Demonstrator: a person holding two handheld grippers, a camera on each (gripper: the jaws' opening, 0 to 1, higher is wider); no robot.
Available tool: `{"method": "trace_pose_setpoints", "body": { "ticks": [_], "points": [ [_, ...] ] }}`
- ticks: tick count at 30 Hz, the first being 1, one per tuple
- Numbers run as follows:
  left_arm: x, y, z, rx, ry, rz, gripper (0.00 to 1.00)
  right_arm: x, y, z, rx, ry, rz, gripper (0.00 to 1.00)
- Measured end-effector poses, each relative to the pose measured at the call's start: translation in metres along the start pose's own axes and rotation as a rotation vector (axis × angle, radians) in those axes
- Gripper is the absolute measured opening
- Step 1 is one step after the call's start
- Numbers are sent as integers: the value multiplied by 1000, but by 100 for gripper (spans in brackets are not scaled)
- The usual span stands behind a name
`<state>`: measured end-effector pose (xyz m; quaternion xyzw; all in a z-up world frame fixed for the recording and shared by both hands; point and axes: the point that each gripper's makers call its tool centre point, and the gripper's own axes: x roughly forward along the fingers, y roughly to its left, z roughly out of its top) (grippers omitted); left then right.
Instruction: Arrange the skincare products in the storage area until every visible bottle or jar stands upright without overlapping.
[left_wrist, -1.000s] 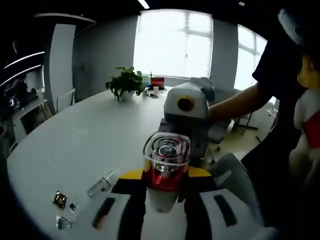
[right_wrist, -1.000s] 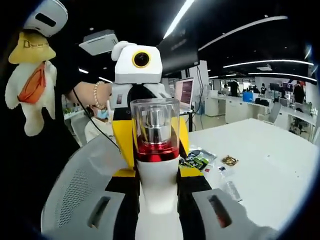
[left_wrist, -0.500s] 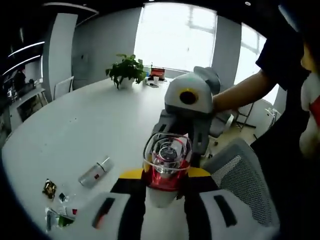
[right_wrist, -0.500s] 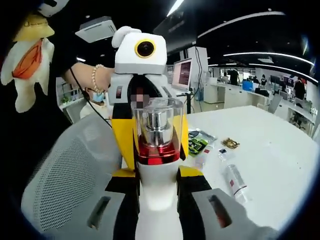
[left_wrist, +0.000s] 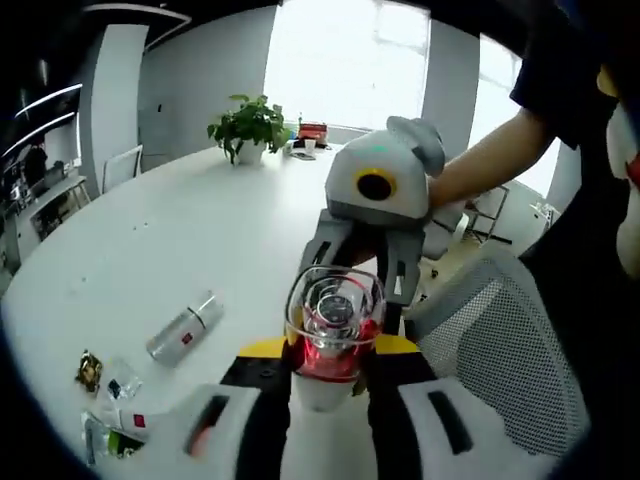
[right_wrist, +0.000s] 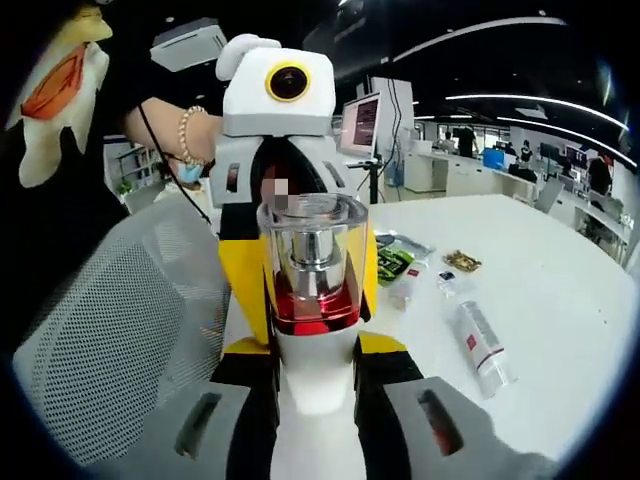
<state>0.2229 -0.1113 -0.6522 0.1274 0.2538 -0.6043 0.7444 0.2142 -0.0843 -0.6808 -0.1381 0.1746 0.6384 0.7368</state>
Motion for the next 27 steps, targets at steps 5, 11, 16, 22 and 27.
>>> {"method": "trace_pose_setpoints", "body": {
  "ticks": [5, 11, 16, 22, 27],
  "points": [
    [2, 4, -2, 6, -6, 6, 27, -2, -2, -3, -17, 1, -9, 27],
    [4, 7, 0, 16, -32, 9, 27, -2, -4, -2, -6, -10, -10, 27],
    [6, 9, 2, 18, -58, 17, 28, -3, -7, -2, -5, -10, -11, 27],
    [14, 17, 9, 42, -74, 19, 28, -9, -20, -4, -14, 15, -21, 27],
    [27, 24, 19, 54, -72, 3, 28, -18, -36, -10, 3, 20, -36, 27]
  ]
}}
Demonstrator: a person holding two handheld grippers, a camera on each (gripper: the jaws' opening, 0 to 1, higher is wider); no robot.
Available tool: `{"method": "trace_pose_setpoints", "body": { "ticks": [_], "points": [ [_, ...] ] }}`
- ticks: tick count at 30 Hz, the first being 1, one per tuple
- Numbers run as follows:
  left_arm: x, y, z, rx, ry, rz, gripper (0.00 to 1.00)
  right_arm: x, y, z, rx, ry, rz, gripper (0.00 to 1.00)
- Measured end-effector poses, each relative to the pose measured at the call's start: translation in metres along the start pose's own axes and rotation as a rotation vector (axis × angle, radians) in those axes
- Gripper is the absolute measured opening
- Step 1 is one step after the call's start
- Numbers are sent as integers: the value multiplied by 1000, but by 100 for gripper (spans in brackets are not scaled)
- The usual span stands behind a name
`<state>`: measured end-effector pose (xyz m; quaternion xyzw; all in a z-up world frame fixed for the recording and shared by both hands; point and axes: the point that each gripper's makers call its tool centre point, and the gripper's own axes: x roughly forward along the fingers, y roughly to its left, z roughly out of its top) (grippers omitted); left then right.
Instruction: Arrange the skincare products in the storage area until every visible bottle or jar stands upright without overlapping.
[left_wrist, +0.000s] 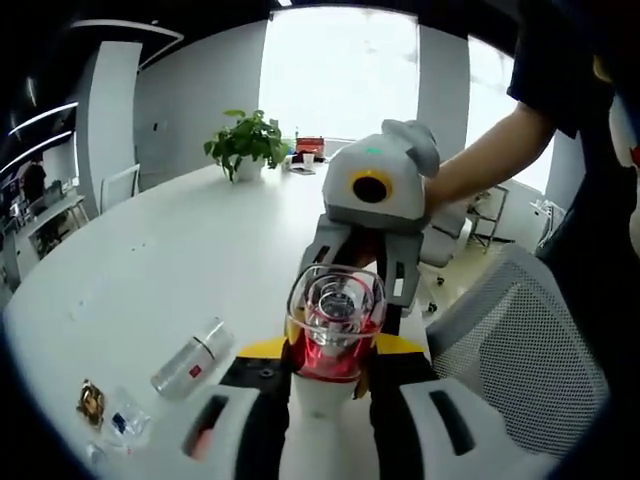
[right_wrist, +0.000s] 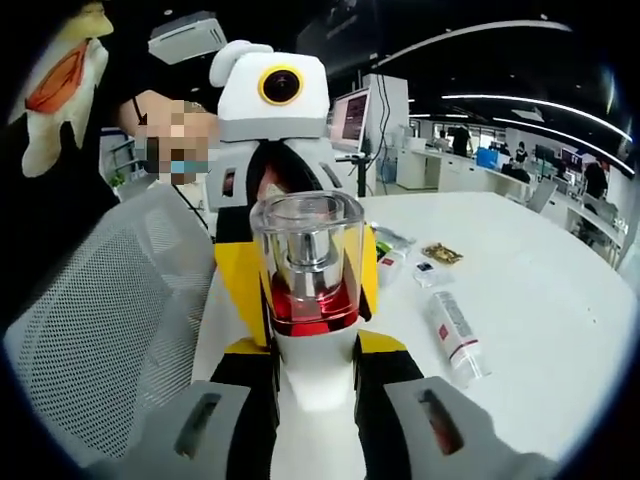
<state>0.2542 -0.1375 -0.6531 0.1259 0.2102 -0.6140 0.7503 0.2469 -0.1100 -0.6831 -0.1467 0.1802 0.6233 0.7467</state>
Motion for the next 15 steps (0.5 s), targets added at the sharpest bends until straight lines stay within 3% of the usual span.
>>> {"method": "trace_pose_setpoints", "body": {
  "ticks": [15],
  "points": [
    [43, 31, 29, 27, -42, -13, 30, -29, -47, -15, -4, 27, -42, 28]
  ]
}}
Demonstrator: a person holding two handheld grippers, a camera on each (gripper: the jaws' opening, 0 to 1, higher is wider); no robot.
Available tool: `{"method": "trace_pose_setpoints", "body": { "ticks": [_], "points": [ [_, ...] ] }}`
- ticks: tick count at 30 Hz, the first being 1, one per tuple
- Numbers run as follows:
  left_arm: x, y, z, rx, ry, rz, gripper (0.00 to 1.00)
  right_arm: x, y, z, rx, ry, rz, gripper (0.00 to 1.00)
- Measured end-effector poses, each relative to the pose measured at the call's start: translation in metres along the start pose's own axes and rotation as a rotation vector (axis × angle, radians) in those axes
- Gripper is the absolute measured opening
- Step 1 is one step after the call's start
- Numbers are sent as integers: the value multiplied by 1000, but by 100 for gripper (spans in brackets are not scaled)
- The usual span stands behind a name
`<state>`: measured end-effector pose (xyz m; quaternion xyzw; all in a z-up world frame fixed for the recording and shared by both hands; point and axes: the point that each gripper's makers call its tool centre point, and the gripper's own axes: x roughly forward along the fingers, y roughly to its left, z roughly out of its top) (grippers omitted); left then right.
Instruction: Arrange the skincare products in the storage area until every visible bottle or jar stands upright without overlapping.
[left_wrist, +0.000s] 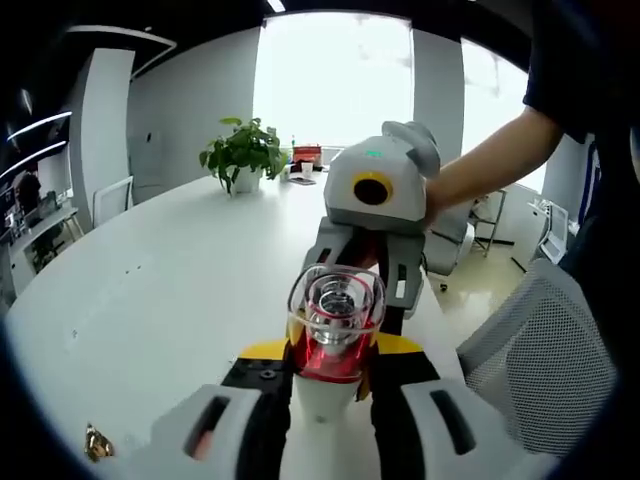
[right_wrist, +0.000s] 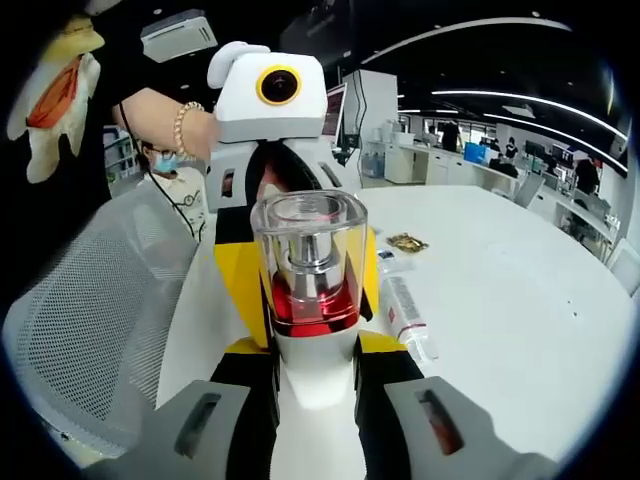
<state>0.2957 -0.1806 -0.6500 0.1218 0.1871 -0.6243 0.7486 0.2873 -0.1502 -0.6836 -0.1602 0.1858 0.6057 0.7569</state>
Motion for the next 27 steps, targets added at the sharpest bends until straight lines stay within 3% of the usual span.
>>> {"method": "trace_pose_setpoints", "body": {
  "ticks": [12, 27],
  "points": [
    [24, 22, 15, 17, -19, 7, 30, -15, -32, -11, -20, 32, -1, 28],
    [33, 35, 17, 12, -24, 21, 30, -18, -45, -13, -1, 26, 32, 28]
  ]
}}
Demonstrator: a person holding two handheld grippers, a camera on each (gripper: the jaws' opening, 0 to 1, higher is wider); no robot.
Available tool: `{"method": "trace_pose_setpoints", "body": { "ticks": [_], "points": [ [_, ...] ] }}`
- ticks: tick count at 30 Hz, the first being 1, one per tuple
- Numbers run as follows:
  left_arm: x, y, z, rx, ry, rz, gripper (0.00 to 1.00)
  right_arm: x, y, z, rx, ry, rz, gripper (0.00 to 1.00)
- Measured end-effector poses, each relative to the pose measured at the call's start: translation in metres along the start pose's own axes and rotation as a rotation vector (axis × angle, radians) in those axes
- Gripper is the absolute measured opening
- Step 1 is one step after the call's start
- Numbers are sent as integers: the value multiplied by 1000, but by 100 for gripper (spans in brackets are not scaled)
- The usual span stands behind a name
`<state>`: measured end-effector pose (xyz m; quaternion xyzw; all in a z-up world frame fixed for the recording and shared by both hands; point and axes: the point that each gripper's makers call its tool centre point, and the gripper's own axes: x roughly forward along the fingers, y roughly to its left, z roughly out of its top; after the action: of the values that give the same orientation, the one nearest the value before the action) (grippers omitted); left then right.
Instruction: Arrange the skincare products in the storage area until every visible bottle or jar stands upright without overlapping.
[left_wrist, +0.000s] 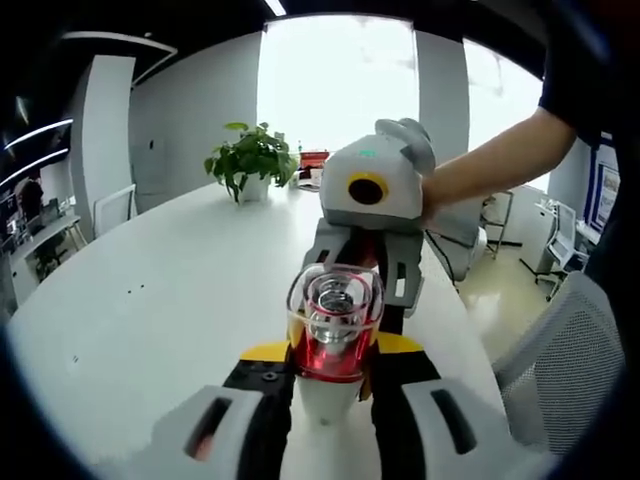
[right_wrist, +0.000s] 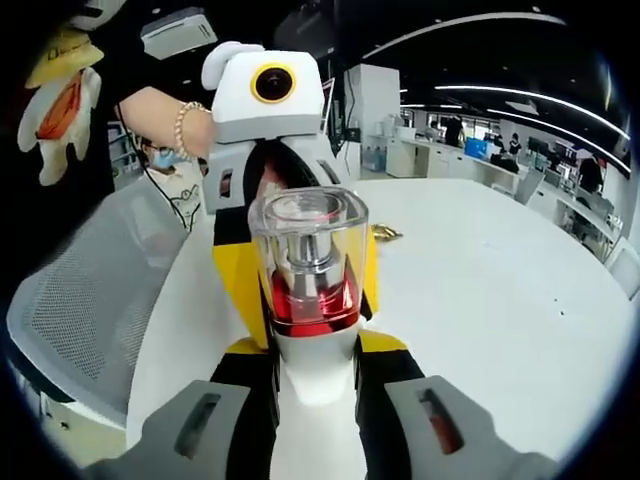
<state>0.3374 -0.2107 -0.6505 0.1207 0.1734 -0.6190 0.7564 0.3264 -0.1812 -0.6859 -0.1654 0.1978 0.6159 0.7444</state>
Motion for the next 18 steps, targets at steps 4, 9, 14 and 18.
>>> {"method": "trace_pose_setpoints", "body": {
  "ticks": [4, 9, 14, 18],
  "points": [
    [0, -1, 1, -5, -1, 3, 30, 0, 0, -1, 17, 11, -5, 28],
    [1, -1, -14, 21, 58, 13, 30, 0, -2, -12, 19, 50, -32, 30],
    [-3, -3, -15, 1, 60, 18, 33, -1, -3, -10, 39, 43, -58, 32],
    [-9, -1, -16, -5, 74, 35, 39, -1, -1, -6, 50, 40, -77, 37]
  ]
}}
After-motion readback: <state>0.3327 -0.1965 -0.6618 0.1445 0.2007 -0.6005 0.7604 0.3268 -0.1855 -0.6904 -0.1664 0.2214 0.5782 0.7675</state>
